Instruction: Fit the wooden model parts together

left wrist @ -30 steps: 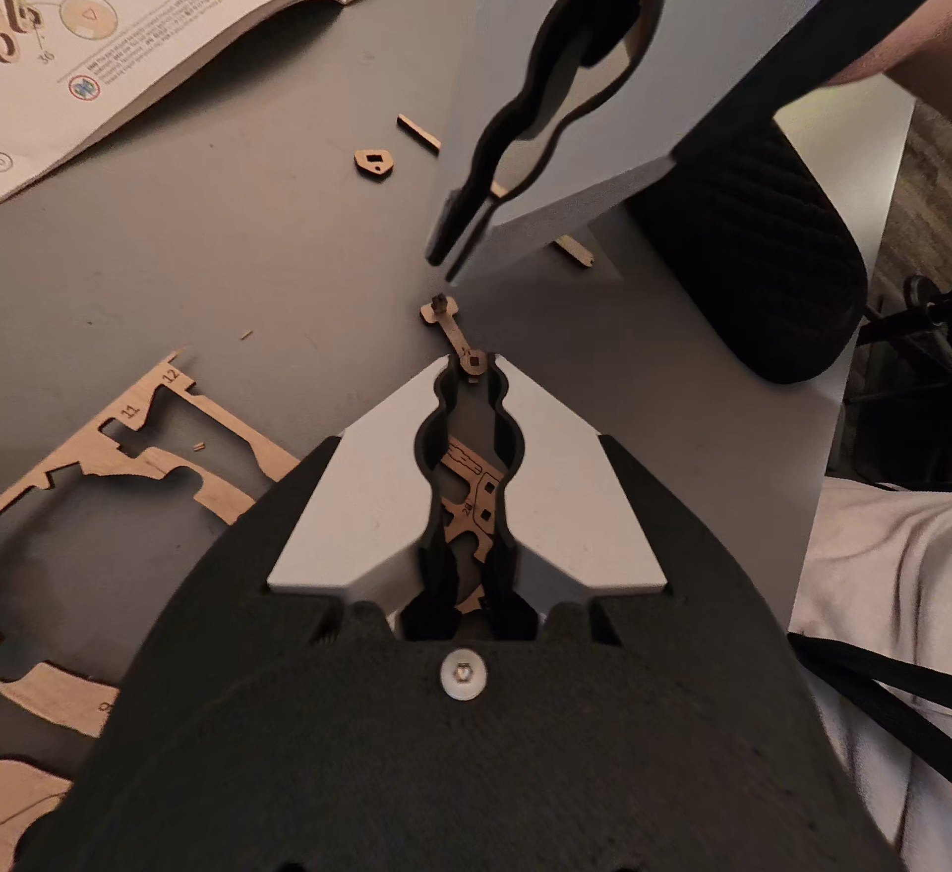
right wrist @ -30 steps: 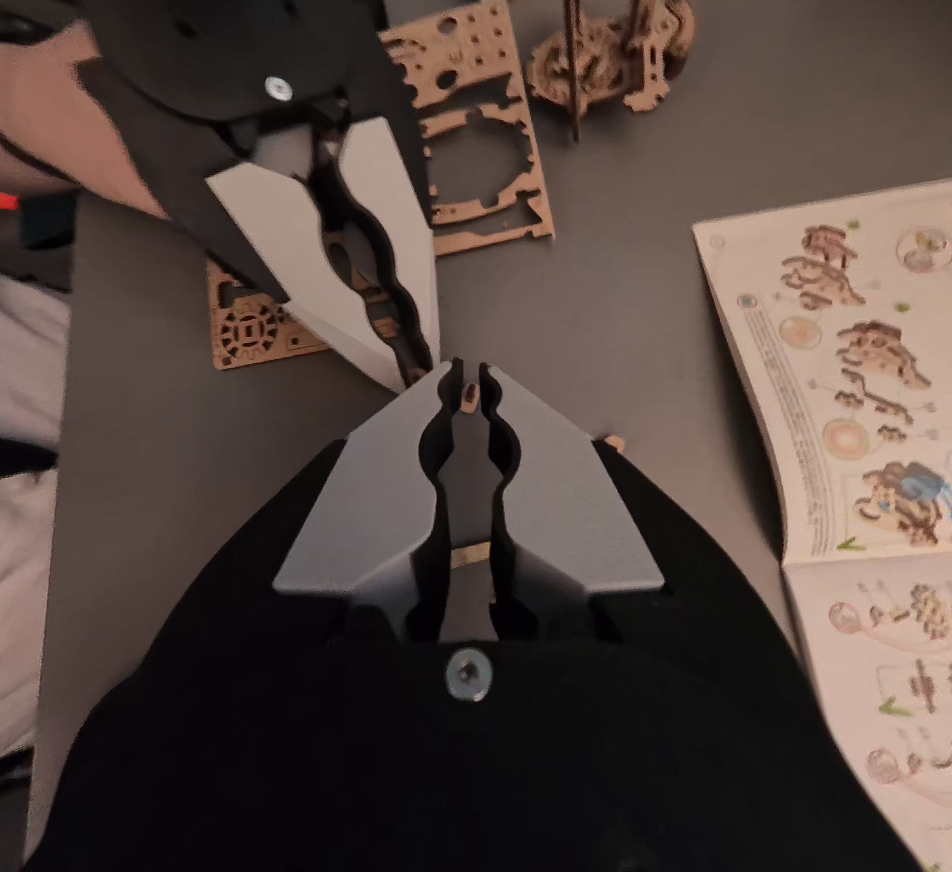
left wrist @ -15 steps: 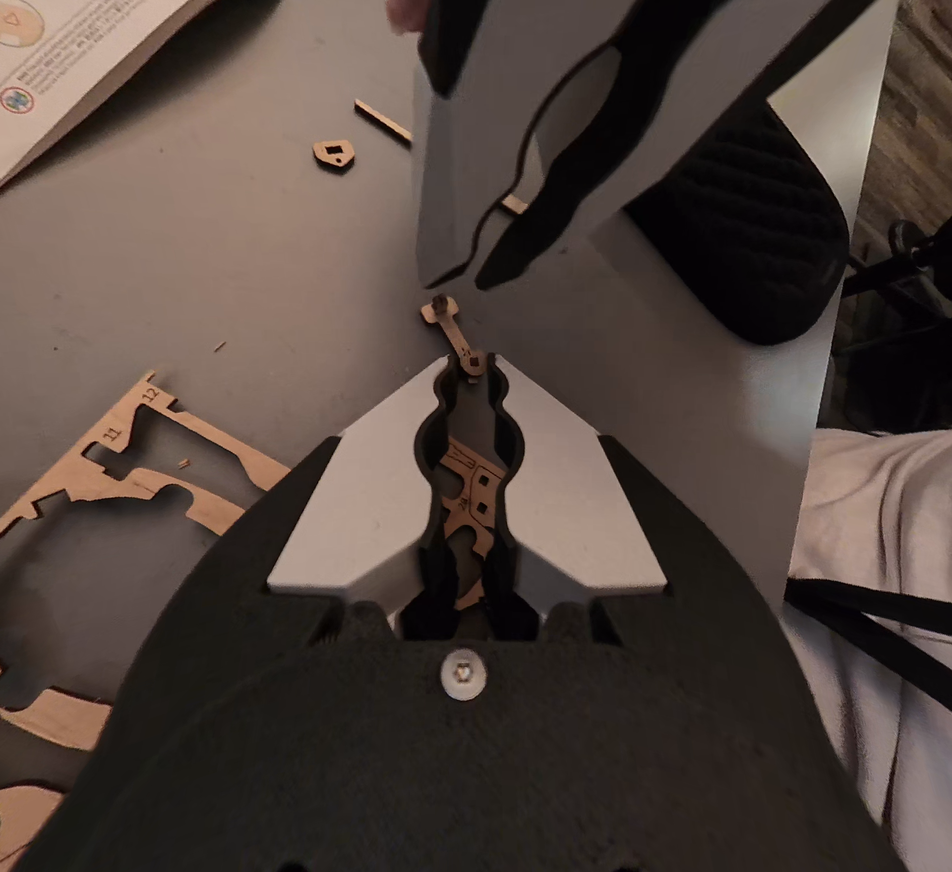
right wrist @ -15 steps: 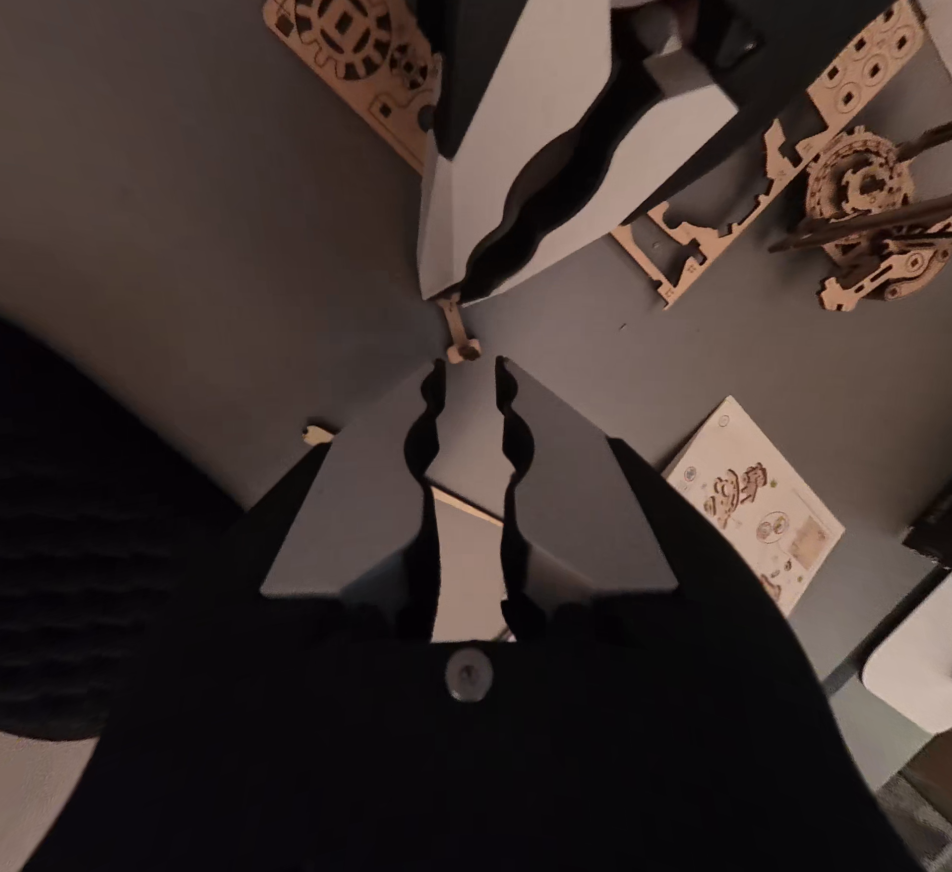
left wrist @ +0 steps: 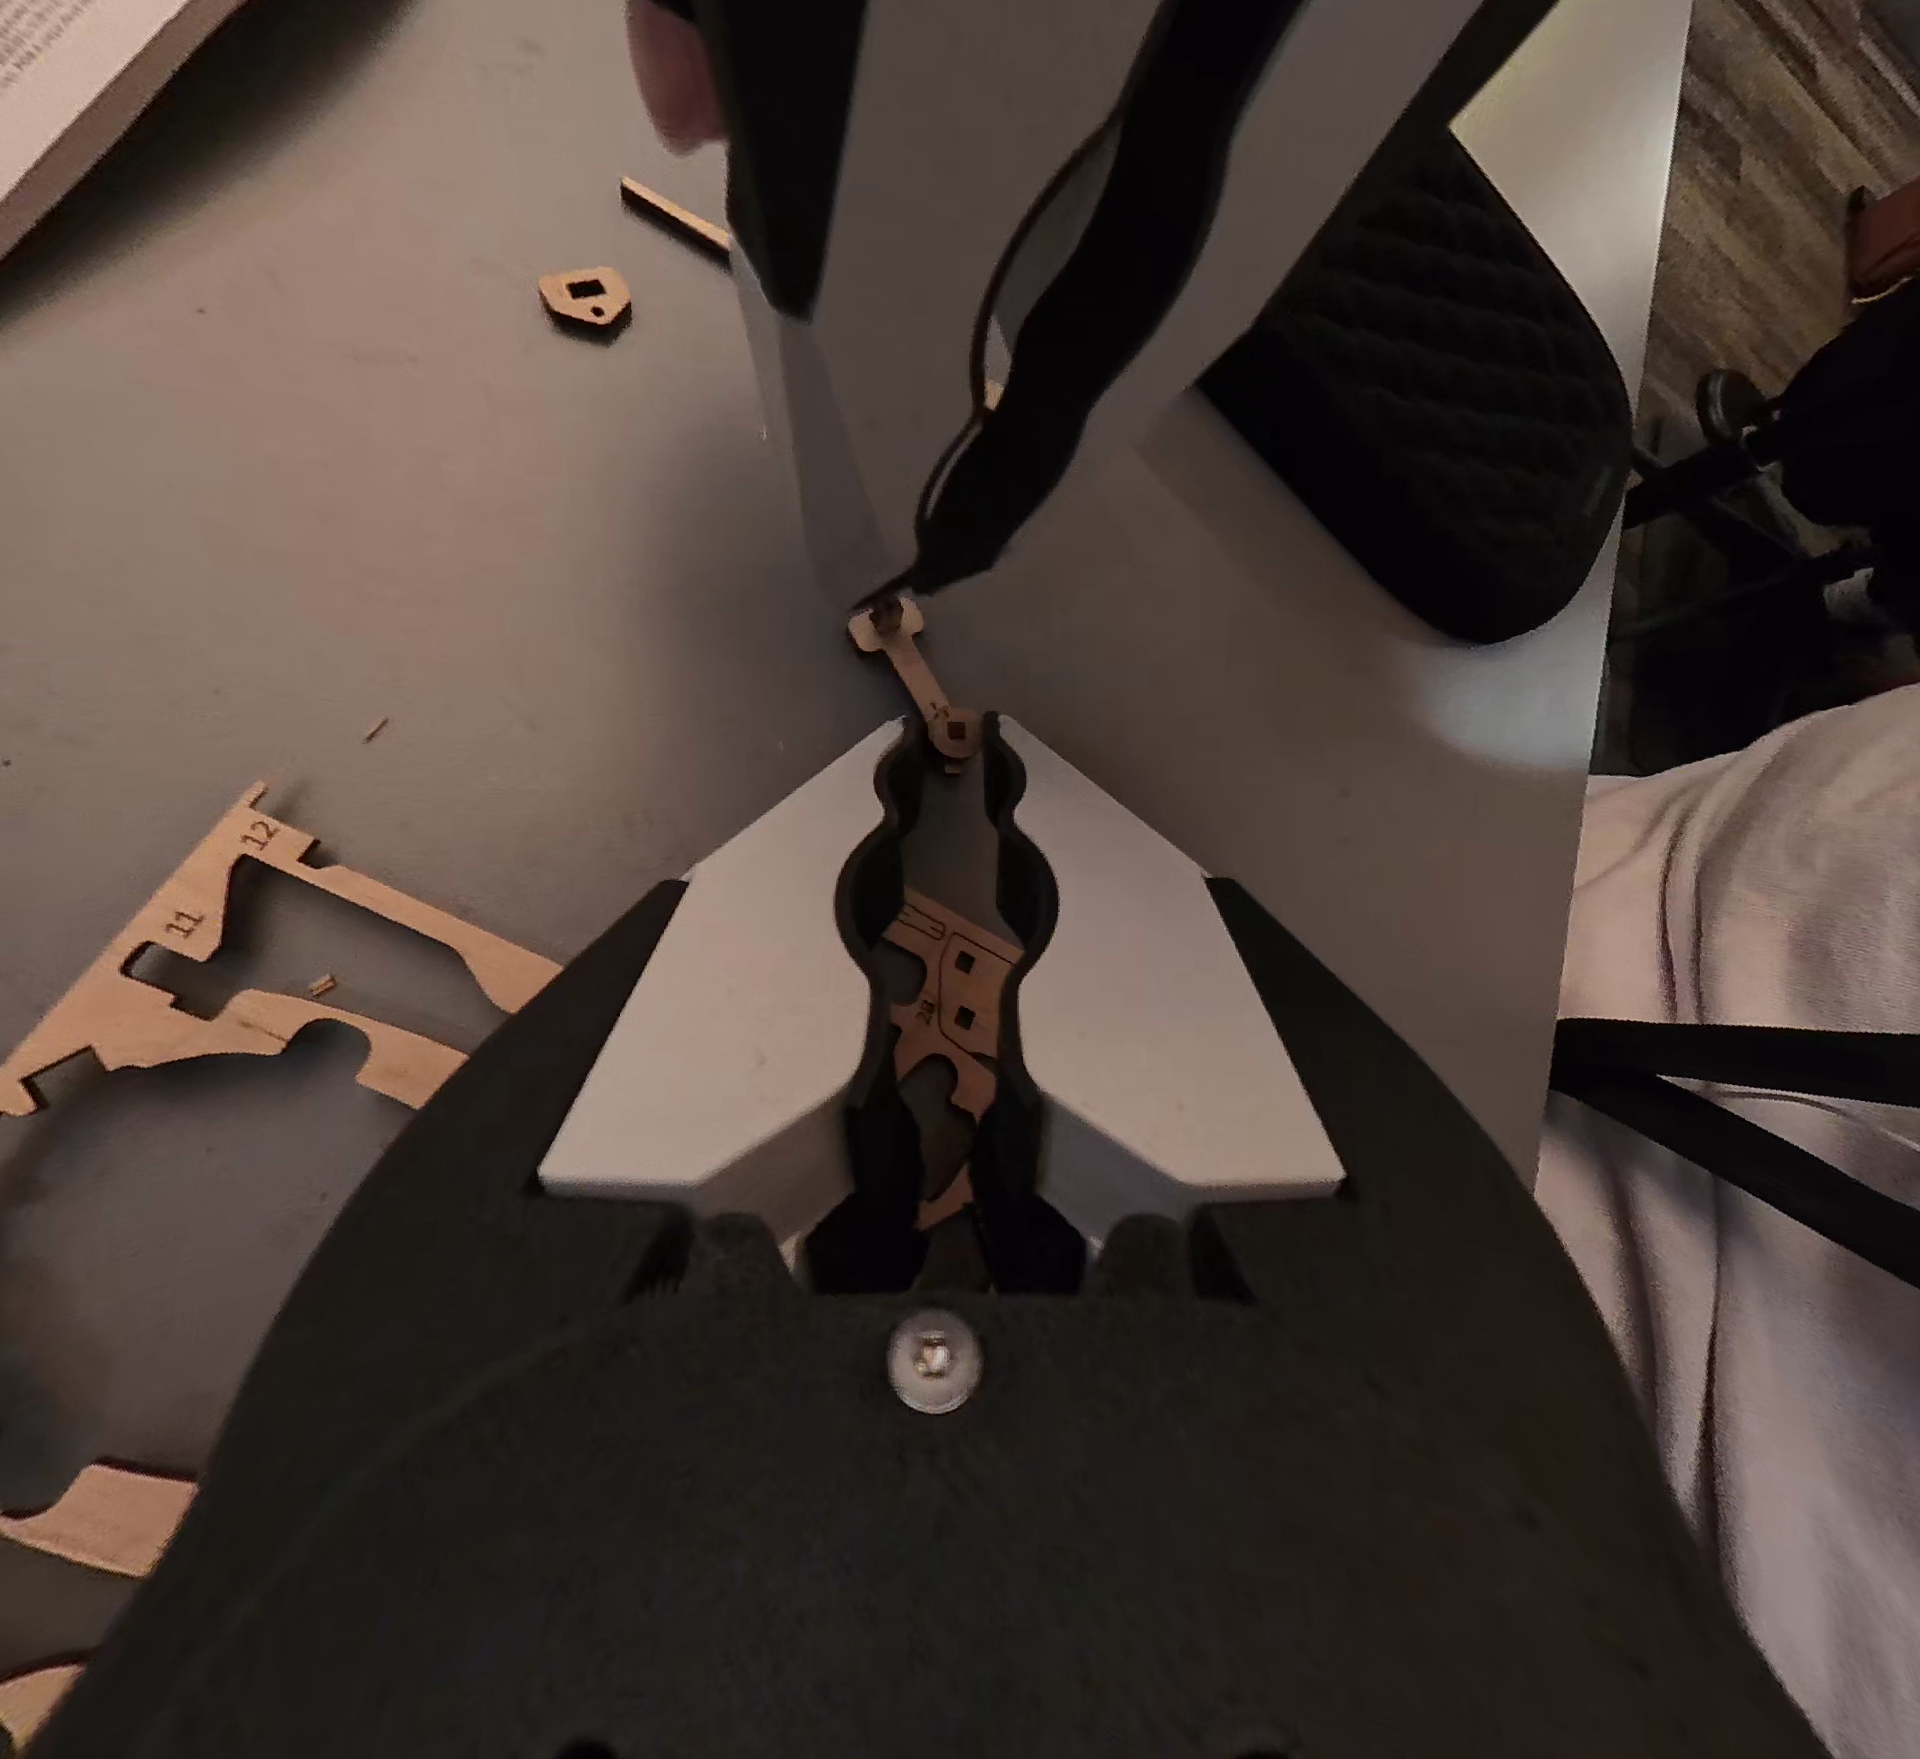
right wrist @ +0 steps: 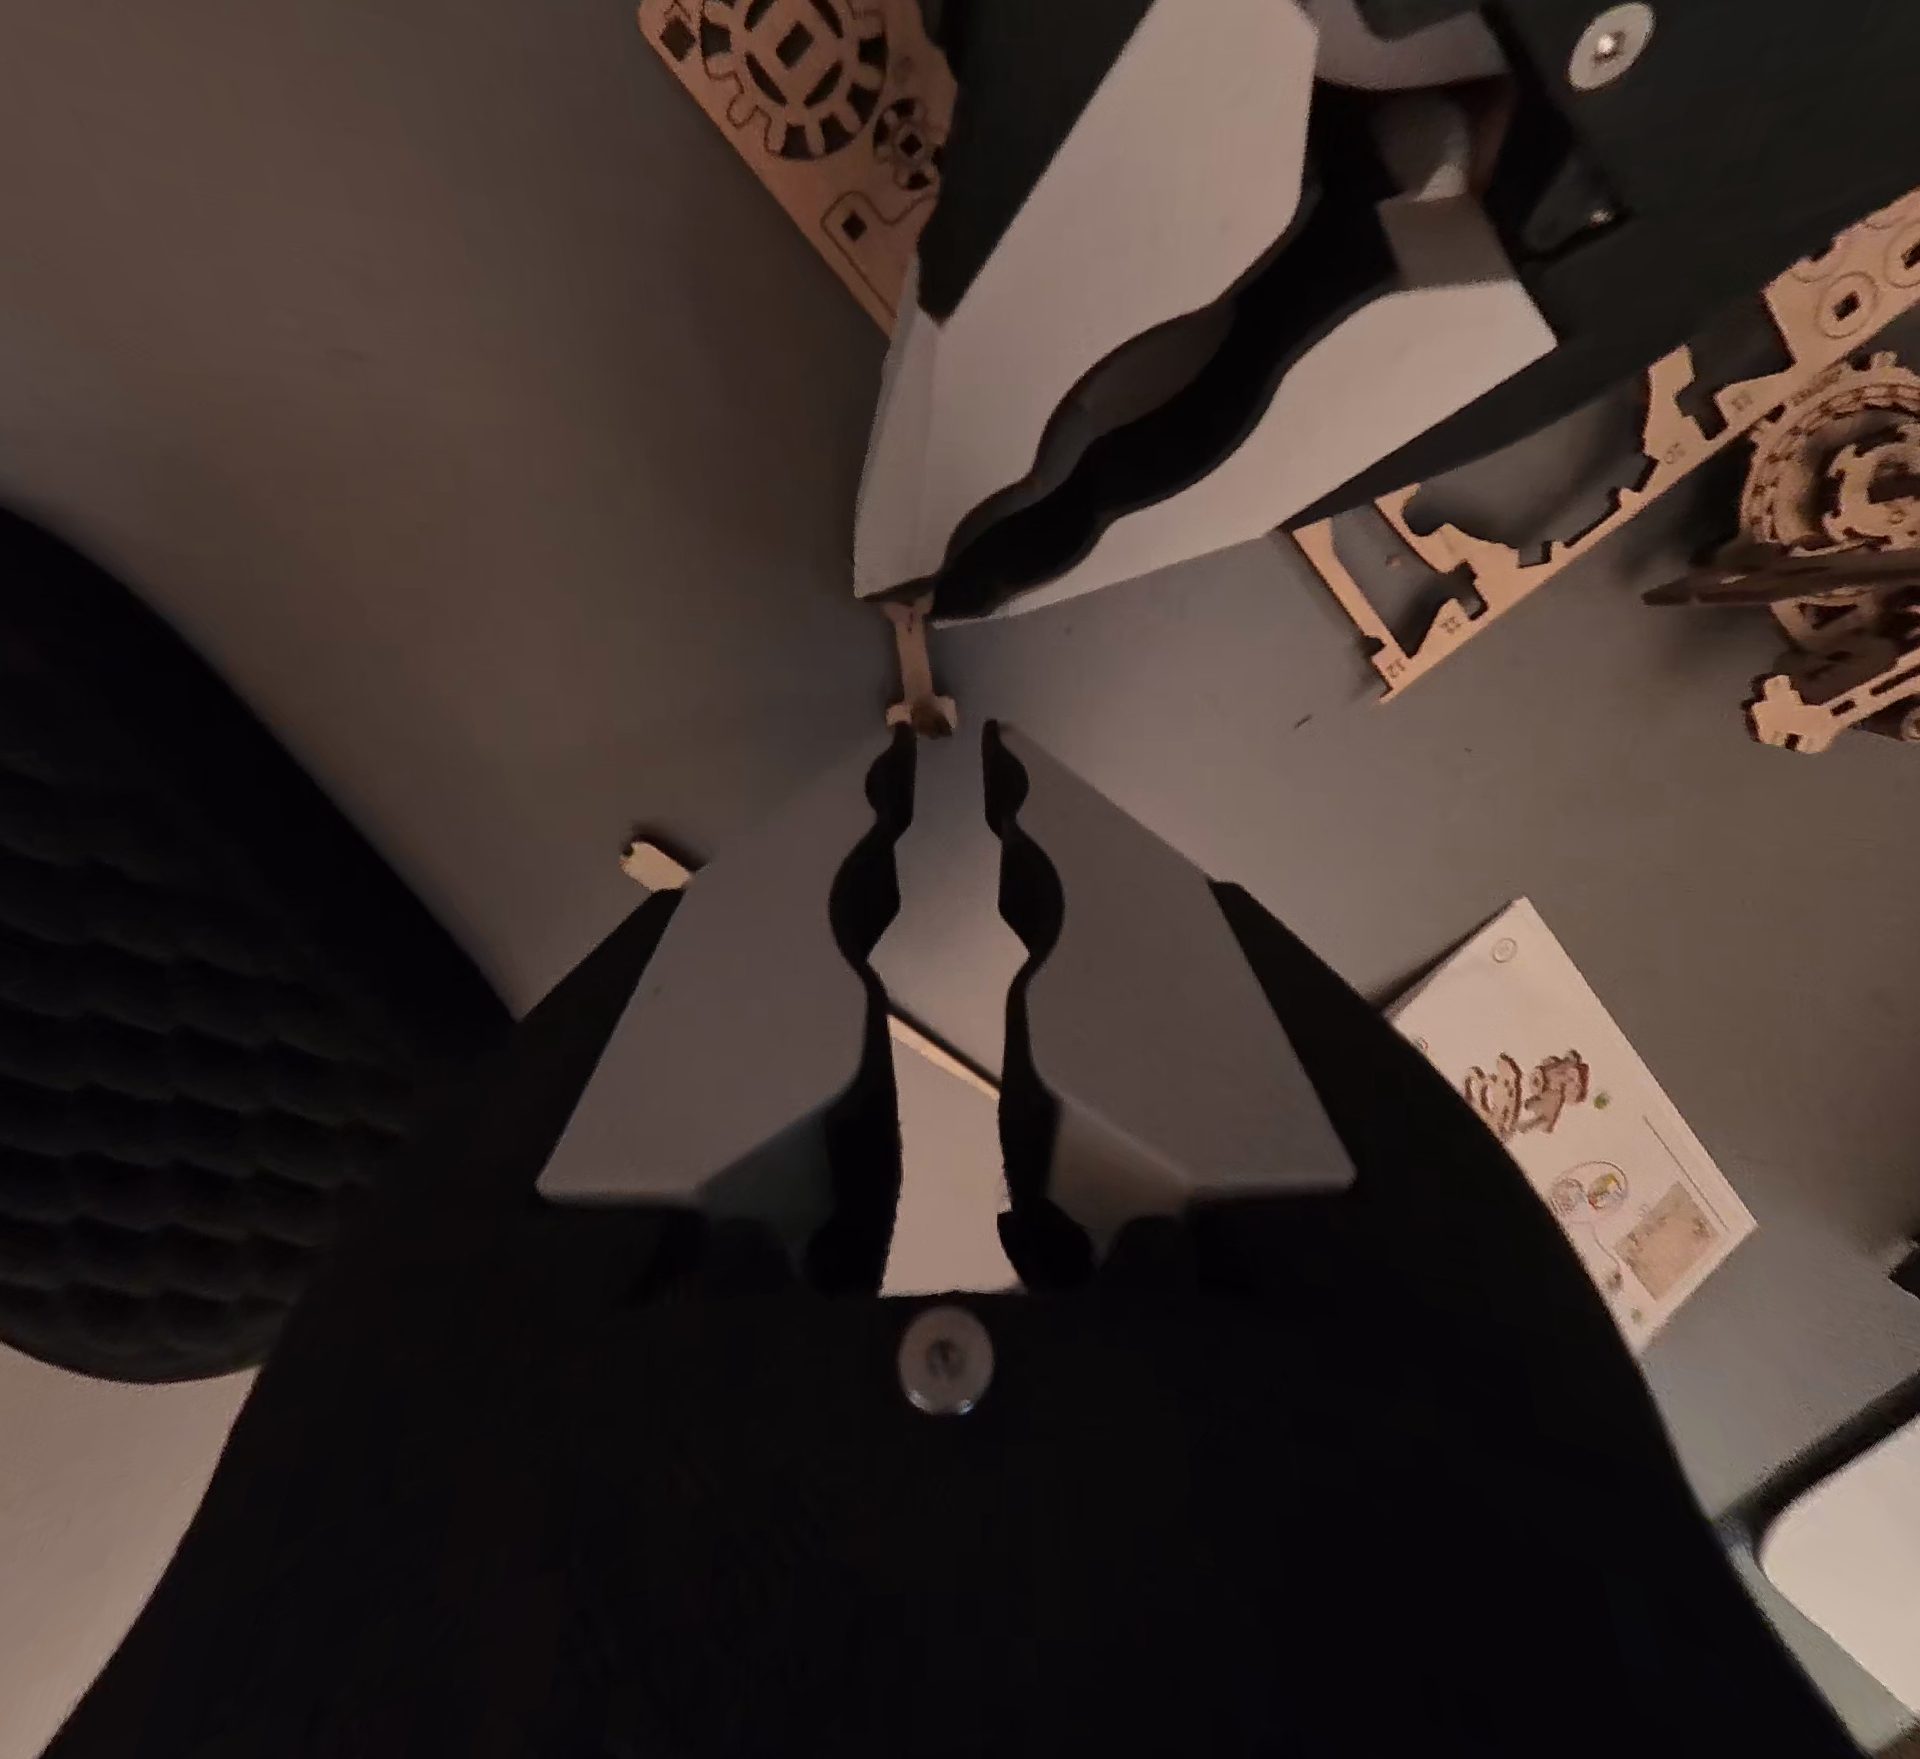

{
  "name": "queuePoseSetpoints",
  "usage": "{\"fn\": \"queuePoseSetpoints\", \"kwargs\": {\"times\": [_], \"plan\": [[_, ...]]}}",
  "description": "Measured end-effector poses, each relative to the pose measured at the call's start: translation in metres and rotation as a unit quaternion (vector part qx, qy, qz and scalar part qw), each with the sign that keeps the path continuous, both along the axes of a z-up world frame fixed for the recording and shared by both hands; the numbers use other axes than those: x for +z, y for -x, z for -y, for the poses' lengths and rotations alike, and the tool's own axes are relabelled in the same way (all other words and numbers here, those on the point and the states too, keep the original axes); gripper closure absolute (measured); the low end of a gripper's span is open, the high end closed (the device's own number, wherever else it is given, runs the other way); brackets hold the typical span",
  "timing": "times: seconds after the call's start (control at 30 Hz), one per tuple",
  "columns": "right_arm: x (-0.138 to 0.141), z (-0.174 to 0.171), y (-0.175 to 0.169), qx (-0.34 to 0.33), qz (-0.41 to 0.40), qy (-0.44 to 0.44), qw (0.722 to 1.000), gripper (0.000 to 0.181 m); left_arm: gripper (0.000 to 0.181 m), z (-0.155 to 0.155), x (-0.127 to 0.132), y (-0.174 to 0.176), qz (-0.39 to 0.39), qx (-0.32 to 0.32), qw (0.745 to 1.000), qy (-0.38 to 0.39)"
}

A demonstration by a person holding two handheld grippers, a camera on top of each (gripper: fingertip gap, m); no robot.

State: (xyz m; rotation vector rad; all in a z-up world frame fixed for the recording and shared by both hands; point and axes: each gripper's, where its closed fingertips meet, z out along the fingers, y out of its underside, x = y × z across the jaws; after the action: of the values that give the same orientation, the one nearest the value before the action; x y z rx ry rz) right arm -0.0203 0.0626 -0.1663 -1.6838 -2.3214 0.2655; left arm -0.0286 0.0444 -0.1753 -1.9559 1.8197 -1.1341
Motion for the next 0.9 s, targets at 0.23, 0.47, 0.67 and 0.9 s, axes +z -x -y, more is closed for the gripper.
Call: {"fn": "queuePoseSetpoints", "kwargs": {"times": [0.23,0.47,0.67,0.9], "plan": [[-0.0060,0.0033,-0.0006,0.003,0.010,0.013,1.000,0.177,0.172,0.0001,0.0000,0.0001,-0.001,-0.001,1.000,0.001],[-0.0075,0.0058,-0.0022,0.000,0.033,0.022,0.999,0.178,0.172,0.0007,-0.0003,0.0003,-0.001,-0.003,1.000,-0.002],[-0.0076,0.0062,-0.0027,-0.002,0.024,-0.007,1.000,0.178,0.172,0.0011,-0.0005,0.0003,0.000,-0.004,1.000,-0.005],[-0.0079,0.0060,-0.0030,-0.019,0.020,-0.048,0.998,0.178,0.172,0.0012,-0.0006,0.0003,0.000,-0.004,1.000,-0.008]]}}
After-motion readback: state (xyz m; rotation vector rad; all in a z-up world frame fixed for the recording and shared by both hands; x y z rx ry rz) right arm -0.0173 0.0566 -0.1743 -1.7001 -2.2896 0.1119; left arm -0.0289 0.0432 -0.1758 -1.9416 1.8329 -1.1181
